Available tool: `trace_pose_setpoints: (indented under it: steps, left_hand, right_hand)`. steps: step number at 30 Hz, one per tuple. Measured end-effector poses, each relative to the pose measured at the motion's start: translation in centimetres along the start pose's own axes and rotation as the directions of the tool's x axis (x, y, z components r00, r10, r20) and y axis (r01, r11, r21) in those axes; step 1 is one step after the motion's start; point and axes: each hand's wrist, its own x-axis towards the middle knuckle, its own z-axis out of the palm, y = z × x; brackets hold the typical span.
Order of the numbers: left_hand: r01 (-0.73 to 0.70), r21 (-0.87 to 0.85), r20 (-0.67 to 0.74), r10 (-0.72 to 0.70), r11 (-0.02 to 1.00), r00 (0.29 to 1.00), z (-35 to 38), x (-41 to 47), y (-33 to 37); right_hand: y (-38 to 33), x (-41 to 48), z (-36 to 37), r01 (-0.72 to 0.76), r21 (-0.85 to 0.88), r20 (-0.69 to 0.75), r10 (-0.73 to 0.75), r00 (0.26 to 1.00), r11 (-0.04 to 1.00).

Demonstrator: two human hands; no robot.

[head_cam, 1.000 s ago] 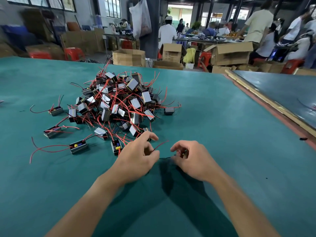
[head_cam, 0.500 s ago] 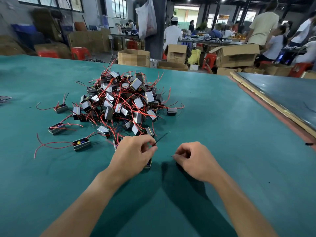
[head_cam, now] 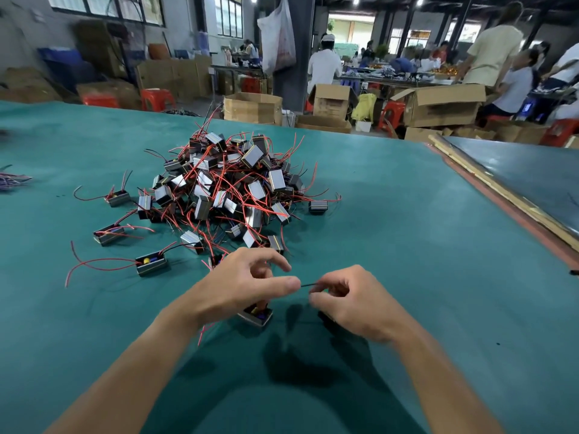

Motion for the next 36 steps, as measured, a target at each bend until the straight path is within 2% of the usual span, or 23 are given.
trace_pose_setpoints:
  steps: [2,6,8,11,13,16,21,23,27,29,36]
  left_hand:
    - [0.004,-0.029,0.073,-0.002,1.000,0.997,-0.5,-0.1,0.1]
    - [-0.024,0.065,0.212,0.010,0.998,0.977,-1.2,-0.7,0.6]
    - [-0.024,0.053,0.270,0.009,0.998,0.963,-1.5,-1.1,0.8]
    - [0.064,-0.145,0.309,-0.016,0.987,0.951,-1.7,-1.2,0.8]
    - [0.165,-0.286,0.234,-0.098,0.944,0.967,-1.1,-0.8,0.7]
    - [0.184,-0.221,0.076,-0.171,0.958,0.982,0.4,-0.1,0.5]
    - [-0.047,0.121,0.106,0.034,0.992,0.994,1.8,-0.3,0.1]
    - [-0.117,0.231,0.045,0.109,0.966,0.993,2.1,-0.2,0.0]
    - [-0.056,0.169,-0.173,0.085,0.984,0.981,2.4,0.1,-0.5]
    - [-0.026,0.167,-0.228,0.064,0.986,0.971,2.2,0.2,-0.8]
    - [-0.036,0.247,-0.222,0.093,0.968,0.971,2.5,0.4,-1.1]
  right_hand:
    - [-0.2,-0.2,-0.2,-0.021,0.125,0.057,0.014,0.998,0.992]
    - [0.1,0.1,-0.6,-0.150,0.393,0.129,0.107,0.986,0.907]
    - [0.0,0.3,-0.6,-0.181,0.444,0.119,0.142,0.983,0.878]
    - [0.0,0.4,-0.2,-0.207,0.433,0.063,0.200,0.978,0.877]
    - [0.1,0.5,-0.1,-0.220,0.410,0.033,0.226,0.974,0.885]
    - [0.3,0.7,0.0,-0.233,0.395,0.011,0.249,0.969,0.889]
    - [0.3,0.6,0.0,-0.225,0.335,-0.004,0.240,0.971,0.915]
    - [0.4,0.5,0.1,-0.213,0.262,-0.017,0.225,0.974,0.941]
    - [0.6,0.4,-0.2,-0.204,0.190,-0.034,0.214,0.976,0.960]
    - [0.7,0.3,-0.4,-0.214,0.161,-0.028,0.221,0.975,0.963]
    - [0.4,0.0,-0.2,-0.190,0.044,-0.015,0.191,0.982,0.981]
